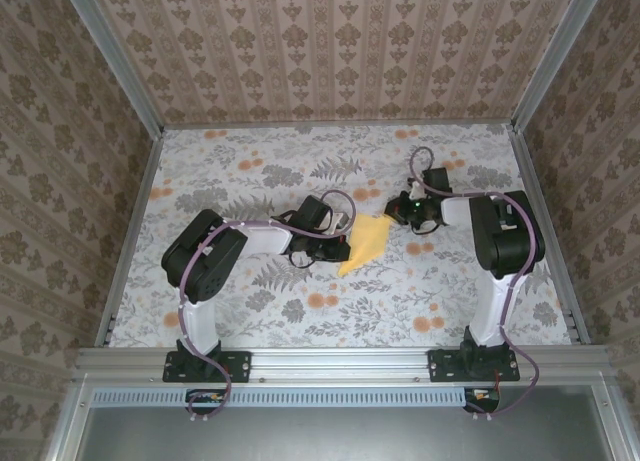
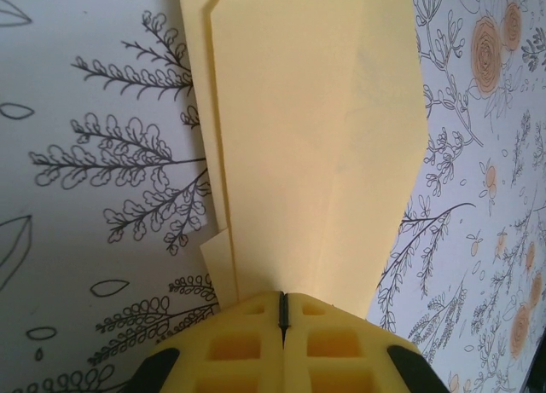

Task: Fold a paper plane with a square sheet of paper (pick it up from the middle)
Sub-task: Fourth fold the wing at the center of the table.

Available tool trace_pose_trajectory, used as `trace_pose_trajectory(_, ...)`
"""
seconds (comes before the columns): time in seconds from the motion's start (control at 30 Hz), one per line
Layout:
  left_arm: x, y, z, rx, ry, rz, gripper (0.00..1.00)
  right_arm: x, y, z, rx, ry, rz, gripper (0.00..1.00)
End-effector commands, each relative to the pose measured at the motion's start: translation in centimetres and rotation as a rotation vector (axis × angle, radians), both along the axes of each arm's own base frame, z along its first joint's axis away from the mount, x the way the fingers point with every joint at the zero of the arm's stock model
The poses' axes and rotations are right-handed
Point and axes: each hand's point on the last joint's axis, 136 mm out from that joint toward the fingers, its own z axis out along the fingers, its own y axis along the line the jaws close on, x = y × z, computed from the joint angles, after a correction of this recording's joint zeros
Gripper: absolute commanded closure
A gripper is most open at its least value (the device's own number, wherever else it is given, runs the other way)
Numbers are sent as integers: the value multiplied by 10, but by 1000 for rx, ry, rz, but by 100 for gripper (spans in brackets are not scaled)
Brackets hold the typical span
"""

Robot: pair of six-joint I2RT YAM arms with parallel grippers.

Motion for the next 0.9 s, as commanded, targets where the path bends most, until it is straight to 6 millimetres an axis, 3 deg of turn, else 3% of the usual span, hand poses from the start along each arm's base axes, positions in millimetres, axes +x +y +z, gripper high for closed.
trace_pose_trajectory(0.0, -50, 54, -62, 266, 192, -1, 100, 13, -28, 6, -68, -27, -106, 100)
trace_pose_trajectory(0.1, -49, 53, -61, 263, 188, -1, 100, 7, -21, 35, -46, -92, -93, 100)
trace_pose_trajectory(0.2, -48, 52, -61, 261, 187, 3, 100, -11, -8, 48, -43, -108, -57, 100)
trace_pose_trajectory(0.4, -46, 51, -59, 259, 180, 6, 100, -56, 57, 36, 3, -40, 91, 100)
trace_pose_trajectory(0.53, -45, 50, -57, 254, 176, 7, 100, -75, 91, 25, 14, 4, 161, 100)
trace_pose_trajectory(0.67, -43, 47, -54, 242, 172, 10, 100, -85, 102, 7, 19, 58, 179, 100)
trace_pose_trajectory(0.87, -37, 40, -44, 214, 154, 12, 100, -97, 94, -14, -24, 123, 172, 100)
